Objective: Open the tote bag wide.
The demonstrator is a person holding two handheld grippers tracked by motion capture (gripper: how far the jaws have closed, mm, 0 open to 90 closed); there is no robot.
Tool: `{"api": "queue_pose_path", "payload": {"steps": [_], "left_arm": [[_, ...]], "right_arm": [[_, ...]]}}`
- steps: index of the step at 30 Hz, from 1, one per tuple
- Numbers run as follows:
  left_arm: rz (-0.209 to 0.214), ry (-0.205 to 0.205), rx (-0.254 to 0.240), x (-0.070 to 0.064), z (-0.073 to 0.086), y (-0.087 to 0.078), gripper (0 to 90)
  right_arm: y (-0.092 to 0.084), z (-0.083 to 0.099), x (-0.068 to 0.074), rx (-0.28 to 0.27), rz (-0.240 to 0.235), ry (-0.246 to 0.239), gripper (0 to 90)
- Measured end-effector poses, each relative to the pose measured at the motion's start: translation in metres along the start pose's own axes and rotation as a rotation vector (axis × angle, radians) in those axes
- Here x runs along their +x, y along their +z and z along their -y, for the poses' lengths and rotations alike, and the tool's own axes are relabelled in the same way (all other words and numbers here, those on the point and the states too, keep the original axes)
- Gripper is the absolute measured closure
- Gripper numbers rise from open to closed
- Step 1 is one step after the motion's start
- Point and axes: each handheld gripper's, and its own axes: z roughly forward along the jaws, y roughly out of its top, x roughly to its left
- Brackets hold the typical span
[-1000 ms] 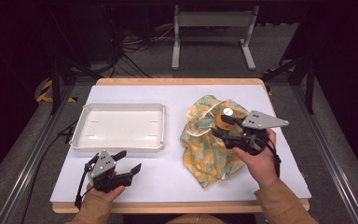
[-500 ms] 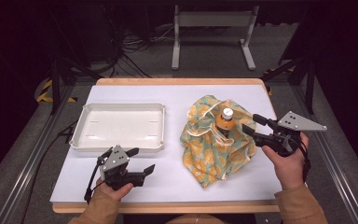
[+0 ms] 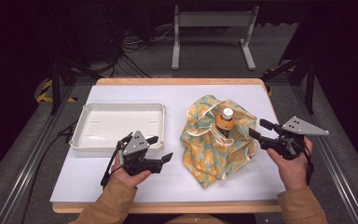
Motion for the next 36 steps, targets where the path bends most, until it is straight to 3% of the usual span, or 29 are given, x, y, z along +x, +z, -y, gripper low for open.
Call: {"api": "queue_pose_path", "payload": {"steps": [6,10,12,14,17,21,24,27,31,34,36], "left_arm": [[0.032,-0.029,-0.015,0.004,-0.016,0.019,27.9],[0.043,-0.078,-0.035,0.01,-0.024,0.034,28.4],[0.033,-0.07,-0.034,0.009,-0.028,0.043,26.9],[0.017,-0.044,0.004,0.008,-0.031,0.053,24.9],[0.009,-0.035,0.024,0.007,-0.034,0.064,22.5],[-0.002,-0.069,-0.007,0.014,-0.037,0.079,22.6],[-0.016,-0.104,0.007,0.022,-0.038,0.088,22.8],[-0.028,-0.109,0.019,0.025,-0.039,0.092,24.3],[-0.055,-0.094,0.026,0.023,-0.044,0.101,31.4],[-0.076,-0.099,0.034,0.023,-0.045,0.103,42.9],[-0.079,-0.098,0.032,0.024,-0.045,0.103,58.6]], "right_arm": [[0.0,0.005,-0.007,0.008,0.011,0.016,42.8],[0.001,0.008,-0.01,0.017,0.01,0.023,42.3],[0.001,0.008,-0.012,0.016,0.013,0.024,42.1],[0.001,0.008,-0.013,0.015,0.013,0.028,42.0],[0.0,0.009,-0.015,0.014,0.017,0.037,41.9],[0.001,0.01,-0.016,0.018,0.016,0.039,41.7],[0.001,0.01,-0.016,0.017,0.017,0.038,41.4],[0.003,0.011,-0.017,0.02,0.016,0.042,41.0],[0.009,0.012,-0.017,0.037,0.004,0.046,40.6],[0.014,0.013,-0.015,0.048,-0.008,0.041,39.5],[0.018,0.013,-0.012,0.056,-0.023,0.04,38.2]]}}
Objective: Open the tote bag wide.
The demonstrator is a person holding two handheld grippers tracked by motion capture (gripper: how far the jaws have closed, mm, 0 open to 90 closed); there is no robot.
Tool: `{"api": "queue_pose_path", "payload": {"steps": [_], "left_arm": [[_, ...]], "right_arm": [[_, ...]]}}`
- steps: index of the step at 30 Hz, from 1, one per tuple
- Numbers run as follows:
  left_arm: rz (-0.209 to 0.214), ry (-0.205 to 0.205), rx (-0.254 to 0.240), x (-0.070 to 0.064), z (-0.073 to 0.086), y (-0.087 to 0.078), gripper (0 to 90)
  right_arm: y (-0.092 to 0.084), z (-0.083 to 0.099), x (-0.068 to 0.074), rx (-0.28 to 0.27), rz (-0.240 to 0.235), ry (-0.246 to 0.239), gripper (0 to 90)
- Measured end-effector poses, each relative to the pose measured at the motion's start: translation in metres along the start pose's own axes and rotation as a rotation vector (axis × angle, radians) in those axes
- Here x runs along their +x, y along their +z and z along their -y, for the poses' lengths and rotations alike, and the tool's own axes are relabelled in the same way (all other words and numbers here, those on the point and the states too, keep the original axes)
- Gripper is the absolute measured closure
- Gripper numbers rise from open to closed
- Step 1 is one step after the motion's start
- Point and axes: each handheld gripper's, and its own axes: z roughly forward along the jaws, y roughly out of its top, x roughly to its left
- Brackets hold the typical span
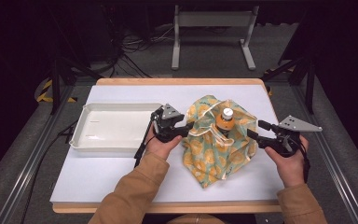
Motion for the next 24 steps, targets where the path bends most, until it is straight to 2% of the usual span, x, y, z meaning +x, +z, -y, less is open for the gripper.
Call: {"api": "queue_pose_path", "payload": {"steps": [2,4,5,6,9,11,14,18,19,24], "left_arm": [[0.0,-0.009,-0.002,0.002,0.0,-0.001,69.5],[0.001,-0.011,-0.005,0.002,0.0,-0.001,76.5],[0.004,-0.01,-0.005,0.003,0.0,-0.003,76.5],[0.004,-0.009,-0.006,0.004,0.0,-0.003,80.6],[0.007,-0.008,-0.012,0.005,-0.001,-0.006,85.1],[0.007,-0.002,-0.018,0.006,-0.001,-0.008,87.0],[-0.007,-0.001,-0.019,0.009,-0.003,-0.012,88.0],[-0.031,0.016,-0.03,0.015,-0.007,-0.019,88.0],[-0.039,0.021,-0.025,0.017,-0.008,-0.022,88.0],[-0.087,0.033,-0.01,0.026,-0.008,-0.028,87.8]], "right_arm": [[0.002,0.0,0.003,0.015,-0.009,-0.006,37.2],[0.004,0.001,0.005,0.023,-0.015,-0.01,36.9],[0.005,0.001,0.006,0.028,-0.018,-0.012,36.7],[0.008,0.001,0.008,0.035,-0.025,-0.015,36.6],[0.014,0.003,0.011,0.068,-0.015,-0.026,38.0],[0.017,0.004,0.012,0.1,-0.004,-0.043,44.1],[0.02,0.005,0.013,0.145,0.035,-0.072,59.3],[0.019,0.005,0.008,0.167,0.066,-0.079,87.2],[0.019,0.005,0.007,0.17,0.069,-0.082,90.0],[0.019,0.002,0.0,0.166,0.08,-0.087,90.0]]}}
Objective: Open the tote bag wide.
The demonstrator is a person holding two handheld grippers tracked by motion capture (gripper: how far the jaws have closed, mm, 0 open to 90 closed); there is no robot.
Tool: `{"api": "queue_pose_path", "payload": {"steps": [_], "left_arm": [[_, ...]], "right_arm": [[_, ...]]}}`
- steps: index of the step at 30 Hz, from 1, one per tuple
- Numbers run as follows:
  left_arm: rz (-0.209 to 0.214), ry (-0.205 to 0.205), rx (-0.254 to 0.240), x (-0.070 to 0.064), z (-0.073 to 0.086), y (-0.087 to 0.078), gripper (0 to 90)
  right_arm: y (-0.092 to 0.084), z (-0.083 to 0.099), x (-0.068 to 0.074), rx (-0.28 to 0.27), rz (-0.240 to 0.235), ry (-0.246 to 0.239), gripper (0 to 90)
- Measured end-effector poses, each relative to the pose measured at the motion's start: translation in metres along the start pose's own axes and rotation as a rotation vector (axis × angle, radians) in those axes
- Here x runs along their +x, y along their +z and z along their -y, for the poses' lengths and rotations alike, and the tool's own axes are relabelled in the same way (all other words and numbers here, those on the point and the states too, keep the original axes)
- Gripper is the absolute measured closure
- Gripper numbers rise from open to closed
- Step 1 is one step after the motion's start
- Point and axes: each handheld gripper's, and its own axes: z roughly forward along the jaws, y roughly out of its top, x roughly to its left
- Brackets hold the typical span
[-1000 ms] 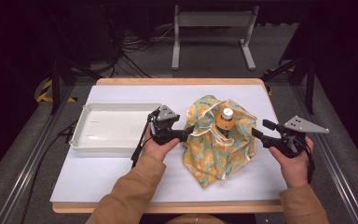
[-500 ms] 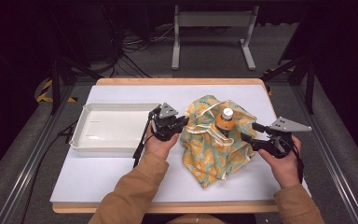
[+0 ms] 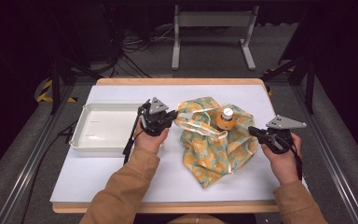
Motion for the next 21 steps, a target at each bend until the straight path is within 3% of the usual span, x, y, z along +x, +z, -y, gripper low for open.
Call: {"api": "queue_pose_path", "payload": {"steps": [4,7,16,21], "left_arm": [[-0.038,-0.021,0.041,0.014,0.008,0.0,87.6],[-0.041,-0.039,0.074,0.019,0.015,0.003,87.2],[-0.053,-0.015,0.173,0.012,0.027,0.021,86.4],[-0.057,-0.003,0.212,0.01,0.031,0.029,86.2]], "right_arm": [[0.003,0.0,-0.004,-0.001,0.003,0.005,90.0],[0.007,0.0,-0.005,0.001,0.003,0.006,90.0],[0.027,0.01,-0.013,0.071,0.017,0.02,90.0],[0.029,0.02,-0.019,0.102,0.027,0.034,90.0]]}}
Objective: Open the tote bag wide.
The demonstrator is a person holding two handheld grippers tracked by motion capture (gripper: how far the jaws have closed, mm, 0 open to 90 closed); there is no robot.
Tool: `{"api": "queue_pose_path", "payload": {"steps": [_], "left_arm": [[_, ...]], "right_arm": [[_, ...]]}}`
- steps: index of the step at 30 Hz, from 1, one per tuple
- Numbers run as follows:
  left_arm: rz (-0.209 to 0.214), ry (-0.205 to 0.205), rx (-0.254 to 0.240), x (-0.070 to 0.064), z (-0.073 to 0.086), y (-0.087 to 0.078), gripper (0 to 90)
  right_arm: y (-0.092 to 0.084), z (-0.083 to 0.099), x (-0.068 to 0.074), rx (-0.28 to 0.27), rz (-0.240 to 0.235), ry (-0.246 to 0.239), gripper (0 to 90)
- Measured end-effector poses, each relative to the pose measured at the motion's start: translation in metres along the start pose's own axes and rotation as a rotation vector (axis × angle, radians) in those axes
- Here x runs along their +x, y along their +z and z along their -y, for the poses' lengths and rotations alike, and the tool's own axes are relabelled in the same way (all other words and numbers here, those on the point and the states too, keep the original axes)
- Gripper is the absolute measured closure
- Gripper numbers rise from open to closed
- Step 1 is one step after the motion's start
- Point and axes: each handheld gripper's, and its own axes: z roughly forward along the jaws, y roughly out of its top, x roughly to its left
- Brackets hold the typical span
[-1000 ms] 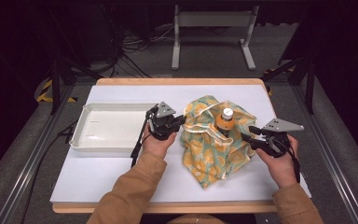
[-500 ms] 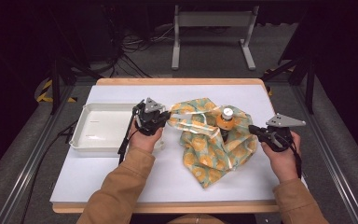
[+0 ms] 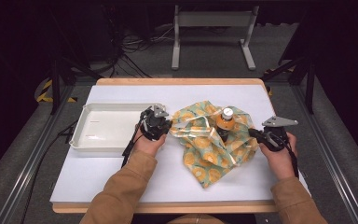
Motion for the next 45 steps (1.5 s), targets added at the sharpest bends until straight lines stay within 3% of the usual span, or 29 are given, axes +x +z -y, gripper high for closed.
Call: {"api": "queue_pose_path", "payload": {"steps": [4,8,15,18,19,22,23,25,26,30,33,37,40,45], "left_arm": [[-0.013,0.015,0.029,-0.001,0.001,0.006,85.3],[-0.024,-0.001,0.054,0.005,0.005,0.011,85.7],[-0.012,-0.003,0.074,0.006,0.007,0.014,85.5],[-0.002,0.004,0.072,0.004,0.007,0.013,84.8],[0.004,0.005,0.065,0.001,0.006,0.012,84.6],[0.008,0.019,0.064,-0.002,0.005,0.011,84.2],[0.008,0.019,0.064,-0.002,0.005,0.011,84.0],[0.011,0.025,0.065,-0.004,0.005,0.011,83.9],[0.012,0.025,0.066,-0.005,0.005,0.012,83.9],[0.015,0.027,0.062,-0.007,0.005,0.012,83.9],[0.017,0.025,0.064,-0.008,0.004,0.012,83.8],[0.022,0.025,0.062,-0.008,0.004,0.012,83.7],[0.027,0.025,0.061,-0.009,0.004,0.013,83.4],[0.031,0.018,0.061,-0.008,0.004,0.013,83.3]], "right_arm": [[0.0,0.007,-0.006,0.022,0.008,0.019,90.0],[0.001,0.016,-0.011,0.045,0.005,0.044,90.0],[0.001,0.025,-0.016,0.08,-0.011,0.078,89.8],[-0.004,0.023,-0.015,0.058,-0.013,0.083,83.3],[-0.011,0.021,-0.014,0.019,-0.02,0.089,75.8],[-0.024,0.016,-0.01,-0.039,-0.013,0.083,66.0],[-0.024,0.016,-0.01,-0.039,-0.013,0.083,66.0],[-0.039,0.012,-0.003,-0.112,-0.004,0.079,61.5],[-0.039,0.012,-0.003,-0.112,-0.004,0.079,61.5],[-0.052,0.004,0.013,-0.177,-0.042,0.044,66.2],[-0.056,-0.004,0.029,-0.2,-0.109,0.013,72.4],[-0.05,-0.01,0.049,-0.213,-0.186,-0.027,75.4],[-0.043,-0.01,0.058,-0.222,-0.246,-0.027,75.6],[-0.036,-0.011,0.07,-0.236,-0.285,-0.046,74.3]]}}
